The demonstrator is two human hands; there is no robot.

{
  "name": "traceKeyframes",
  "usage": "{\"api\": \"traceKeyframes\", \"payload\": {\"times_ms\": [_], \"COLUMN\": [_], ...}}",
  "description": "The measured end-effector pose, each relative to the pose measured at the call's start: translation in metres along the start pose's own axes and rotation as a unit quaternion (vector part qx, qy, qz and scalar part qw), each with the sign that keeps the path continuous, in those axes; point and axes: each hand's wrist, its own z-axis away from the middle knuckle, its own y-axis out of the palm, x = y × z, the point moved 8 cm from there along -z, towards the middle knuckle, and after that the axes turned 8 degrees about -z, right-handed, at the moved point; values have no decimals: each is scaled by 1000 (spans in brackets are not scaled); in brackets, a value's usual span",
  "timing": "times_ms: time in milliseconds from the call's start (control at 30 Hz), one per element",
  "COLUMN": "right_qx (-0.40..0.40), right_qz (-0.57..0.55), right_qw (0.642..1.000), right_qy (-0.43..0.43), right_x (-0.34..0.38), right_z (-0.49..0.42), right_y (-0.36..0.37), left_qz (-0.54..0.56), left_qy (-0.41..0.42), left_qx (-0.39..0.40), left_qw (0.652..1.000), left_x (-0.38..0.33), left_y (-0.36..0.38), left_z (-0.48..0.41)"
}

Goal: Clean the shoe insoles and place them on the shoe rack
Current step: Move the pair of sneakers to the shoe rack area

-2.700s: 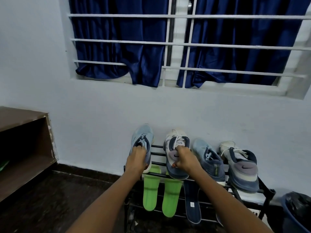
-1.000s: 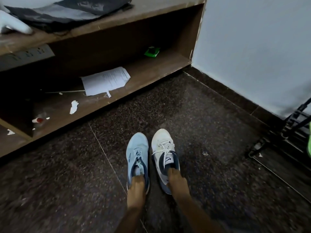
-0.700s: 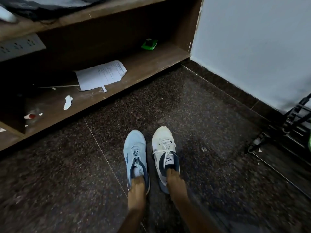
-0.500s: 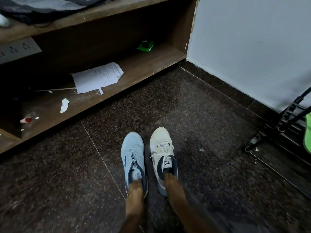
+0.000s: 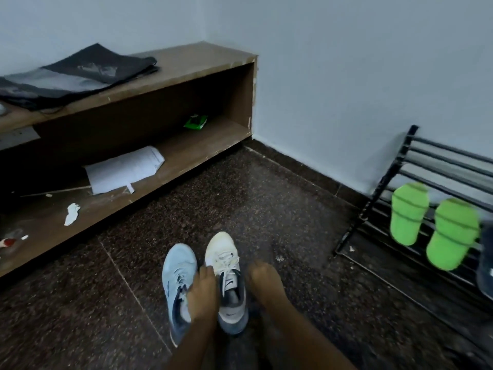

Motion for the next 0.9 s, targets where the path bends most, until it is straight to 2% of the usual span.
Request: {"api": "traceKeyframes", "payload": {"times_ms": [67, 167, 267, 500, 633, 767, 900], "right_qx": [-63, -98, -211, -308, -348, -382, -407], "right_qz": [3, -18, 28, 86, 98, 123, 156], "right_qw": [998, 993, 973, 936, 910, 881, 848], "right_qy": [5, 65, 86, 145, 204, 250, 303], "right_x": [-17, -51, -89, -192, -251, -303, -350], "right_z": [7, 21, 45, 134, 198, 257, 314], "right_y": [-40, -103, -176, -304, -361, -399, -427], "left_qz": [0, 1, 24, 102, 146, 144, 174], "left_qy": [63, 147, 194, 328, 382, 426, 481], "left_qx": [-56, -99, -128, -194, -178, -173, -161], "left_qw": [996, 984, 972, 919, 895, 876, 844], "left_x": [-34, -93, -163, -335, -423, -498, -565], "left_y": [-27, -56, -101, -194, -238, -257, -271], "left_z": [-13, -31, -41, -19, 9, 38, 66]}}
